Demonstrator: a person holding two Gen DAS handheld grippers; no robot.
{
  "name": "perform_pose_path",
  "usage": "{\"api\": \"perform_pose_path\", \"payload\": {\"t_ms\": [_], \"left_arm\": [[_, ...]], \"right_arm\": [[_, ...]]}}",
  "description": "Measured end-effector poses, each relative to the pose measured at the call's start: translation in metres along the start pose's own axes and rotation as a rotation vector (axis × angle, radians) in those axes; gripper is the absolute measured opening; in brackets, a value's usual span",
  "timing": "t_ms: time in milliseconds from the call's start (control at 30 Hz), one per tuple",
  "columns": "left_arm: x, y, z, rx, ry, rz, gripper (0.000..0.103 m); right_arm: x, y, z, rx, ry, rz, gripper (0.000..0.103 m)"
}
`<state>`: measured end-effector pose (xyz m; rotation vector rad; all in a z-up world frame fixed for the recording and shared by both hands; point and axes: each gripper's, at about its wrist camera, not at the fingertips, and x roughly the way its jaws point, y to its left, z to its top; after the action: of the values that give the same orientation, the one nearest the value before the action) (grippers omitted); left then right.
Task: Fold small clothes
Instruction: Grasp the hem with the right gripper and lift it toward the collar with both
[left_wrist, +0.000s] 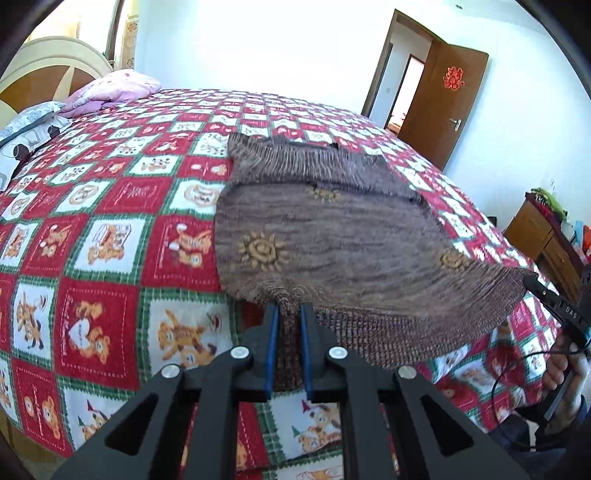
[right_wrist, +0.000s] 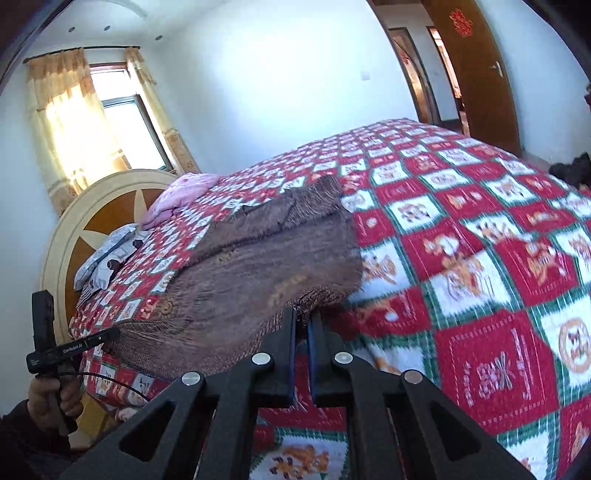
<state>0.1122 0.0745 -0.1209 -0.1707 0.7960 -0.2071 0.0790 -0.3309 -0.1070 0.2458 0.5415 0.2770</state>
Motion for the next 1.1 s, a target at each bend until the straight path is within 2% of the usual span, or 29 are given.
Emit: {"api": "perform_pose_path", "payload": {"t_ms": [200,533,767,1100], "left_arm": [[0.003,0.006,0.024,-0.034,-0.031,-0.038,0.012],[0.010,0.018,0.060,-0.082,-0.091,-0.056,0.012],[0.024,0.029,0.092,-0.135,-0.119,-0.076,0.012],[0.044,0.039,0.145,-0.143,-0.168,-0.072,0.011]], "right_arm": [[0.009,0.006,0.026,-0.027,-0.045,0.000,0.005],[0.034,0.008,0.076,-0.069,-0.090,-0.009,0.005],[0.063,0.015,0.111,-0.108,-0.108,-0.013,0.005],[0.109,0.028,0.177,-0.154,-0.126,-0.027,0.005]]}}
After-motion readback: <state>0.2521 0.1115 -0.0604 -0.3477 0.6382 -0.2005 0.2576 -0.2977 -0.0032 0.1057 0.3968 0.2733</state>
